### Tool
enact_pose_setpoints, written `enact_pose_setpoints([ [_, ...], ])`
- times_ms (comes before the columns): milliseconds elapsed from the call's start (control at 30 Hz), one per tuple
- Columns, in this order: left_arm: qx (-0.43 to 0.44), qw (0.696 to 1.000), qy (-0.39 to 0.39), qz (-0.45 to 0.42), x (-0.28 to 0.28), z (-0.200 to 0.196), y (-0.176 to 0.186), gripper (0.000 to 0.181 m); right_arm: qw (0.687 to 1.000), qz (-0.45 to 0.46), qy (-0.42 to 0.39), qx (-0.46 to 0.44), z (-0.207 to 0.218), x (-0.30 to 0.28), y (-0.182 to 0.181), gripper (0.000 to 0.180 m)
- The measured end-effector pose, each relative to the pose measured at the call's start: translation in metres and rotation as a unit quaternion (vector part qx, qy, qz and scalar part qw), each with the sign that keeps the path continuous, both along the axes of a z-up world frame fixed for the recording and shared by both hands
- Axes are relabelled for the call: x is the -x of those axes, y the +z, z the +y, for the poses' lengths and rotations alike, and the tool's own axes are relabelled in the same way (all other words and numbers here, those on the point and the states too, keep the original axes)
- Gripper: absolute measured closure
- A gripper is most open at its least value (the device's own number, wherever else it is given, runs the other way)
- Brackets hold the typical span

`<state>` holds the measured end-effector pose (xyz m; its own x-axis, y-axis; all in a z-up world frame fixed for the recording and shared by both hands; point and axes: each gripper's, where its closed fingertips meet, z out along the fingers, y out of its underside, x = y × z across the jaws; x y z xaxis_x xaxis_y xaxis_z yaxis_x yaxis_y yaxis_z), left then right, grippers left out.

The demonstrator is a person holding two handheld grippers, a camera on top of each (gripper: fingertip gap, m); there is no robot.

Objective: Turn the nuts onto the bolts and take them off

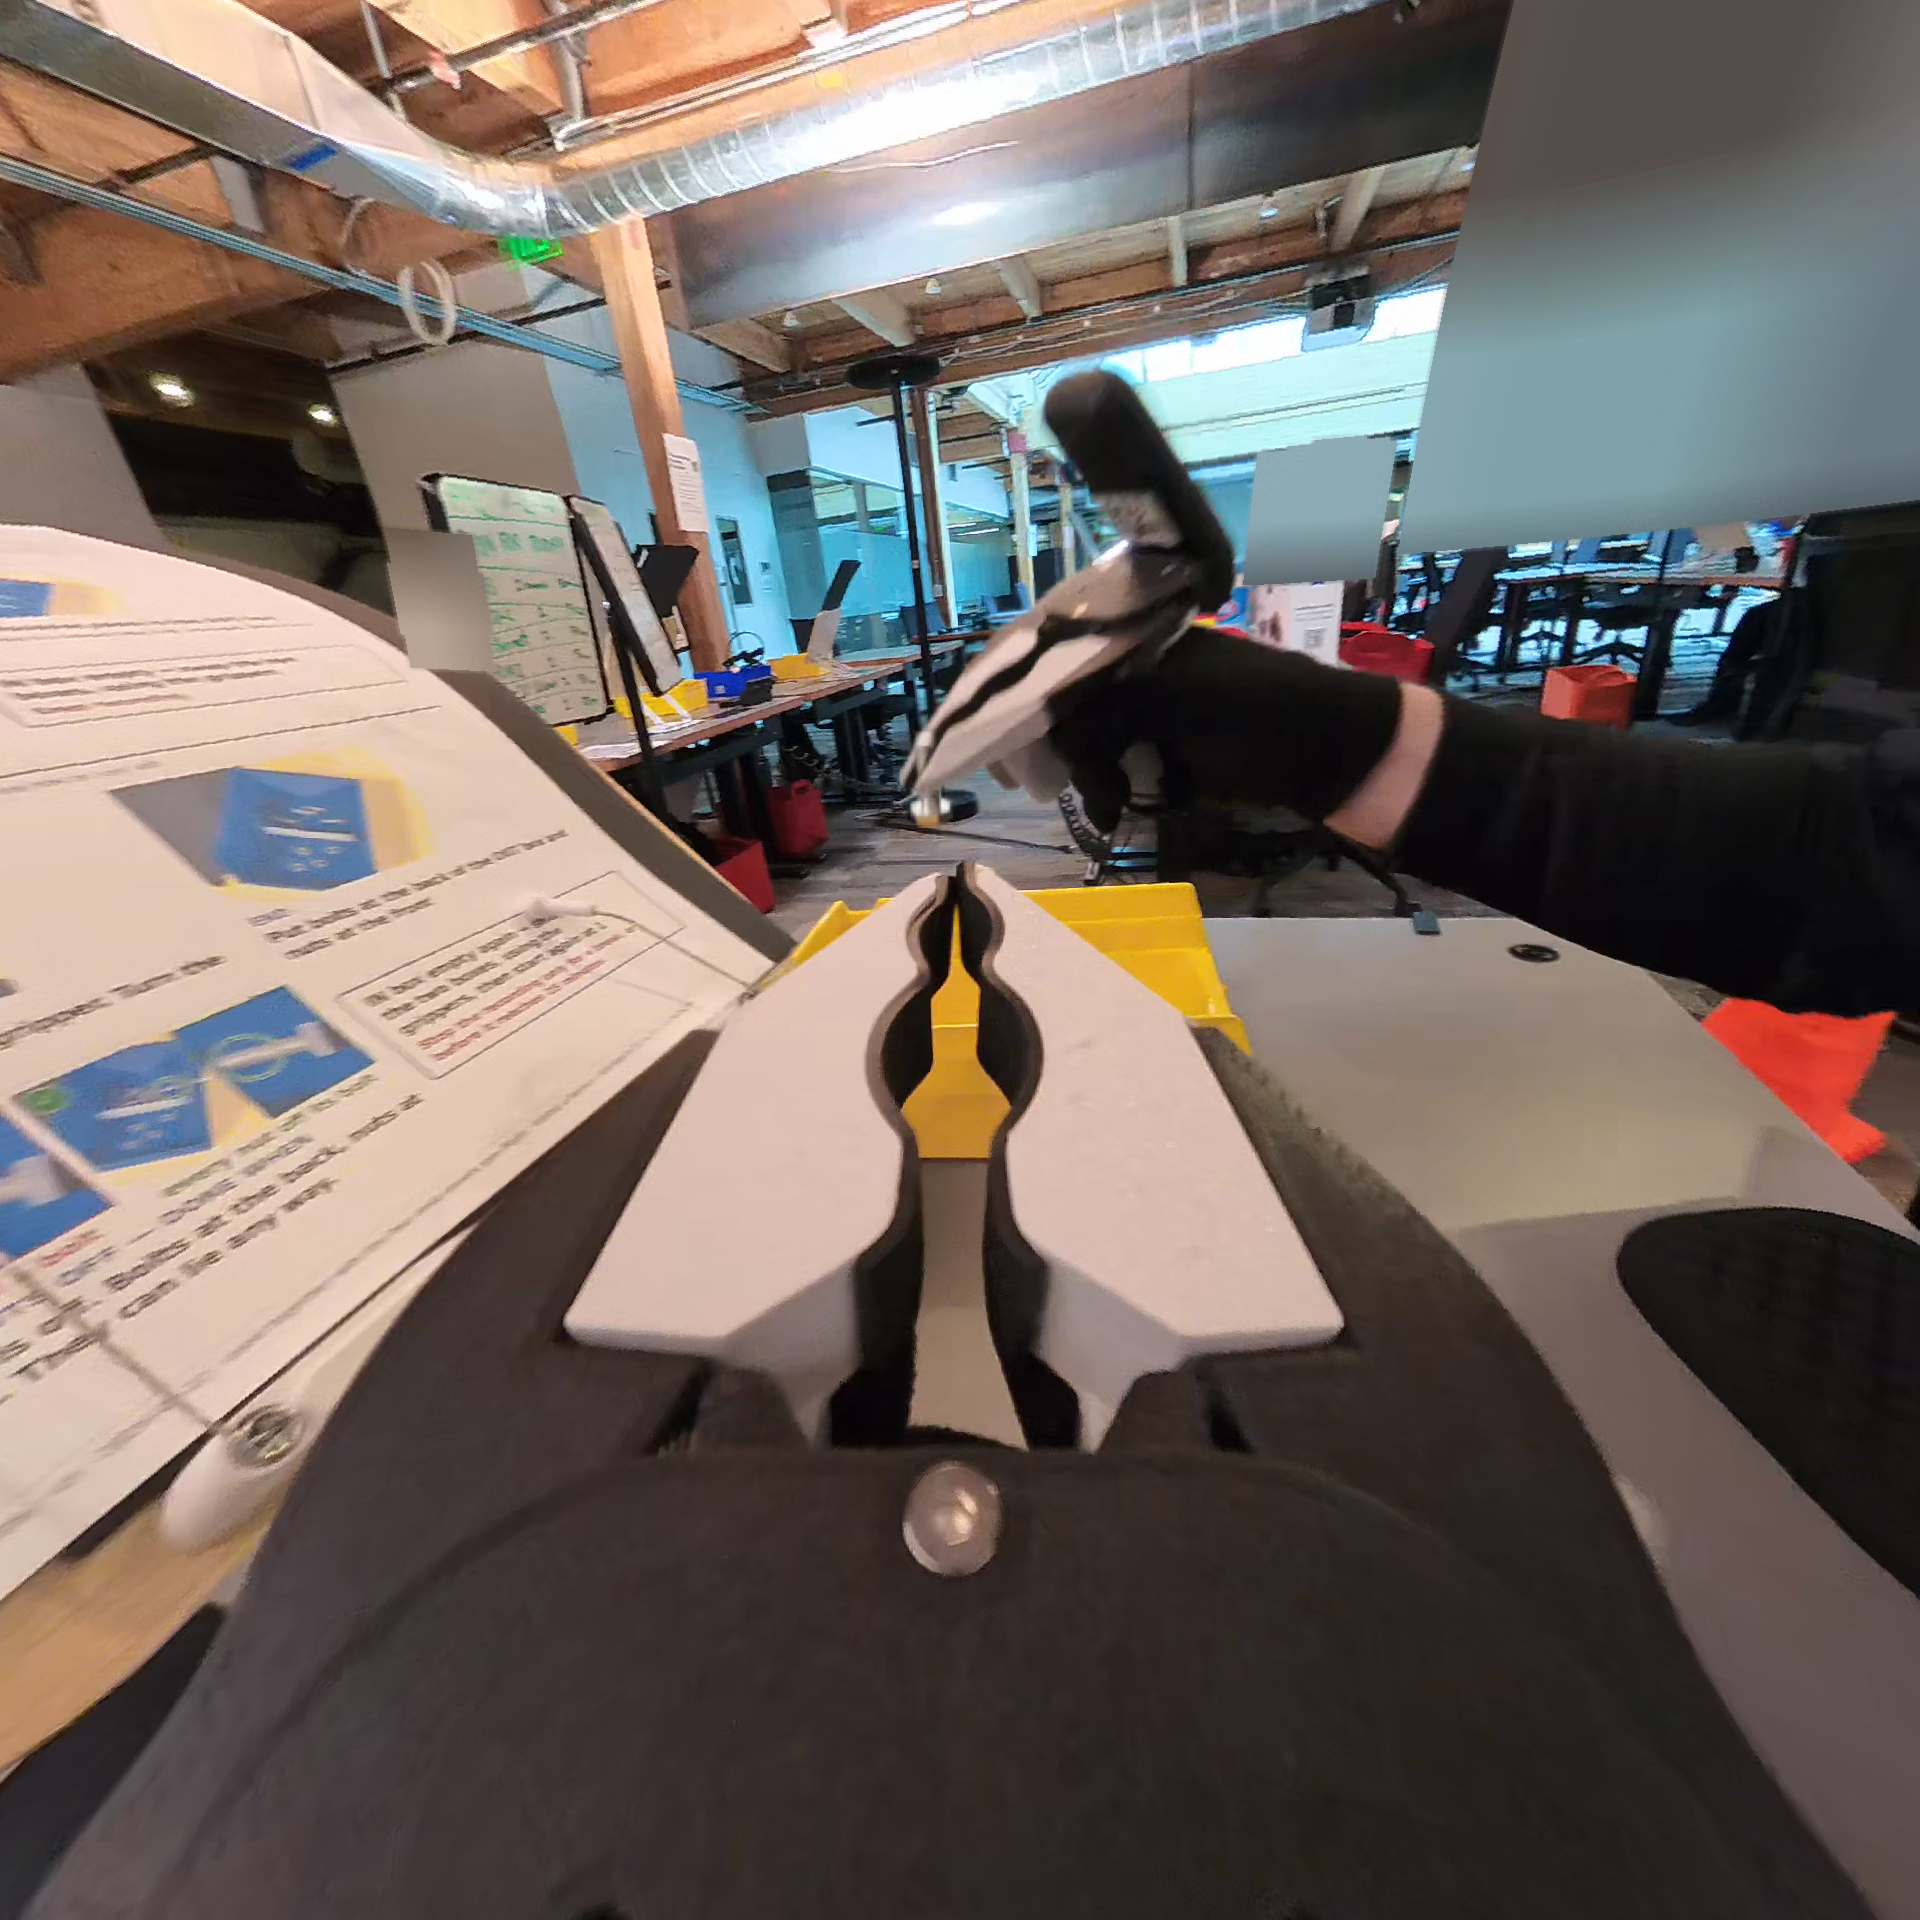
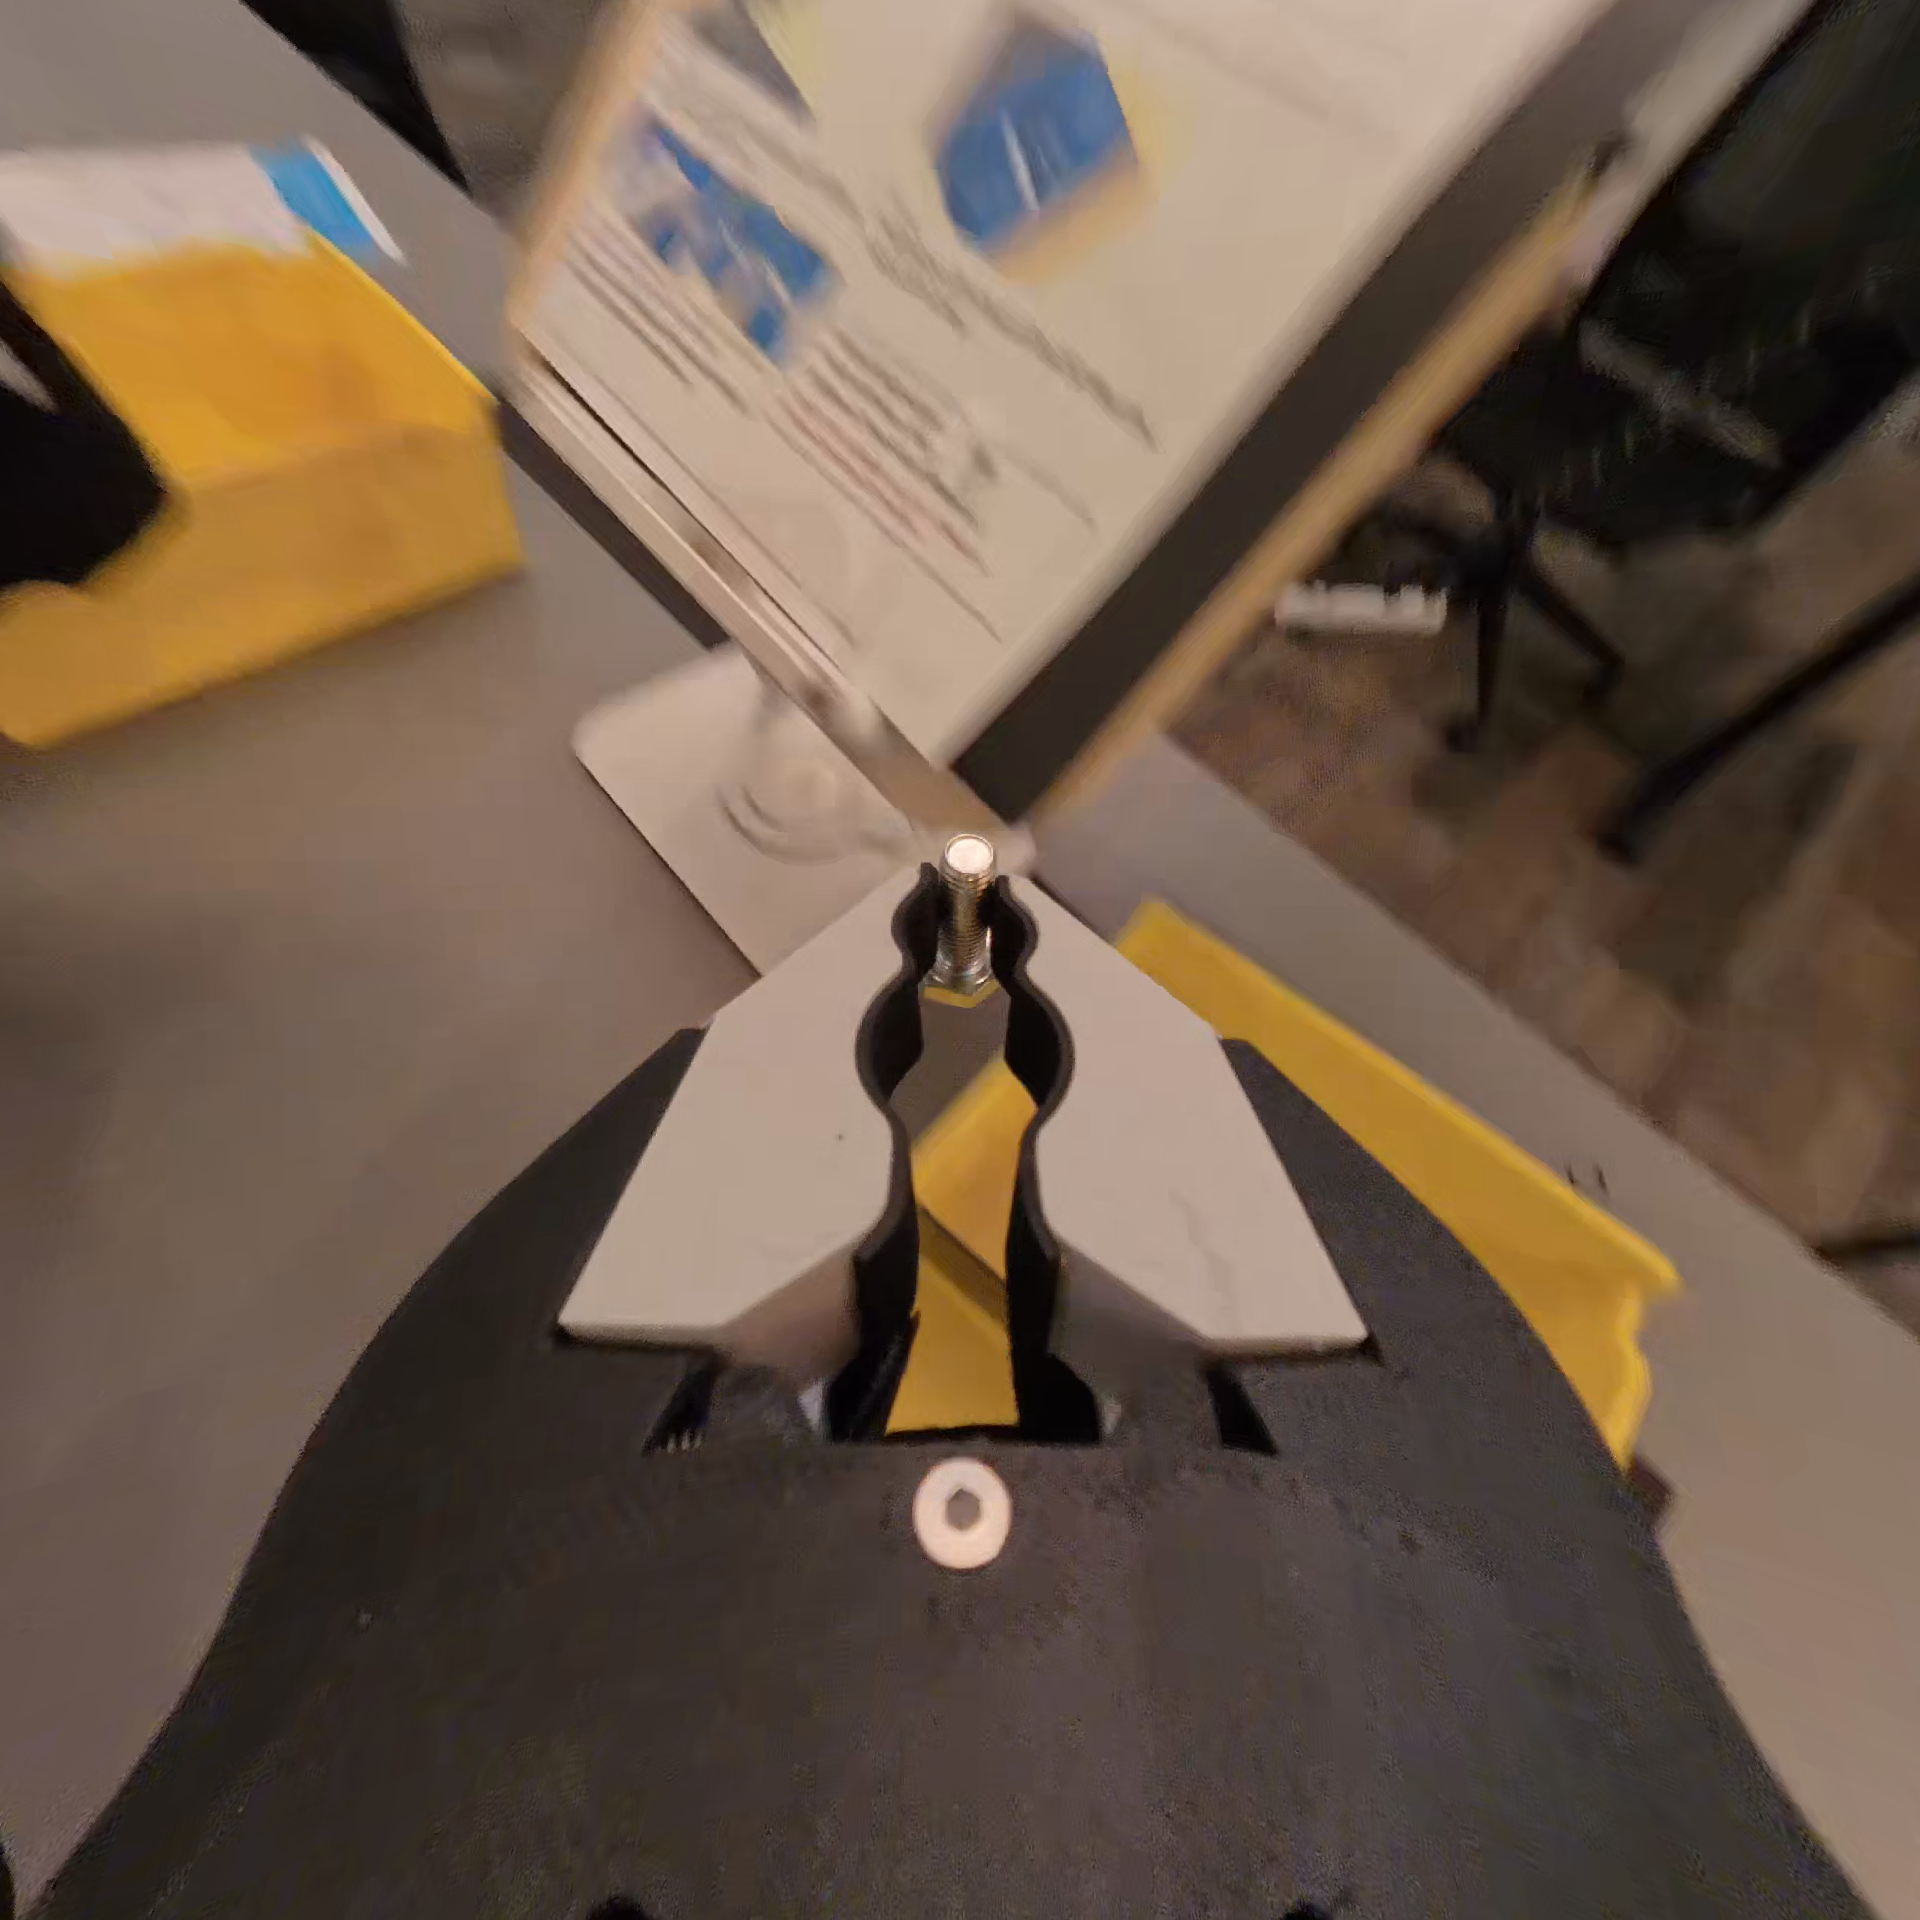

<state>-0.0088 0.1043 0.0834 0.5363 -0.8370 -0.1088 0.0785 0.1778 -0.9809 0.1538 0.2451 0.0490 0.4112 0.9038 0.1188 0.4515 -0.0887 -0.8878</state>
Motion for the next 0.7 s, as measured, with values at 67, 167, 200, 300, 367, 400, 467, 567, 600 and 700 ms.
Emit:
enact_pose_setpoints([
  [67, 0.001, 1.0, 0.002, 0.003, 0.002, 0.0, 0.0, 0.181, 0.996, -0.063, -0.045, 0.035, 0.031, -0.033, -0.034, 0.173],
  [167, 0.002, 1.0, 0.008, 0.009, 0.002, 0.002, -0.002, 0.181, 0.982, -0.146, -0.096, 0.069, 0.065, -0.071, -0.085, 0.172],
  [200, 0.001, 1.0, 0.014, 0.008, 0.003, 0.004, -0.002, 0.181, 0.978, -0.163, -0.104, 0.078, 0.072, -0.078, -0.098, 0.172],
  [300, 0.006, 1.0, 0.019, -0.002, 0.007, 0.007, -0.002, 0.181, 0.962, -0.23, -0.103, 0.108, 0.082, -0.088, -0.135, 0.173],
  [367, 0.009, 1.0, 0.021, -0.006, 0.009, 0.009, -0.003, 0.181, 0.944, -0.289, -0.118, 0.109, 0.094, -0.1, -0.154, 0.172],
  [400, 0.01, 1.0, 0.022, -0.007, 0.009, 0.009, -0.004, 0.181, 0.936, -0.309, -0.125, 0.113, 0.101, -0.106, -0.161, 0.173],
  [467, 0.01, 1.0, 0.022, -0.006, 0.01, 0.01, -0.004, 0.181, 0.923, -0.34, -0.137, 0.117, 0.114, -0.115, -0.173, 0.172],
  [567, 0.011, 1.0, 0.022, -0.003, 0.01, 0.01, -0.005, 0.181, 0.902, -0.383, -0.148, 0.131, 0.128, -0.128, -0.19, 0.172],
  [600, 0.011, 1.0, 0.023, -0.004, 0.01, 0.011, -0.006, 0.181, 0.897, -0.391, -0.151, 0.137, 0.131, -0.13, -0.196, 0.172],
  [700, 0.013, 1.0, 0.02, -0.005, 0.01, 0.011, -0.006, 0.181, 0.892, -0.395, -0.161, 0.153, 0.139, -0.132, -0.21, 0.172],
])
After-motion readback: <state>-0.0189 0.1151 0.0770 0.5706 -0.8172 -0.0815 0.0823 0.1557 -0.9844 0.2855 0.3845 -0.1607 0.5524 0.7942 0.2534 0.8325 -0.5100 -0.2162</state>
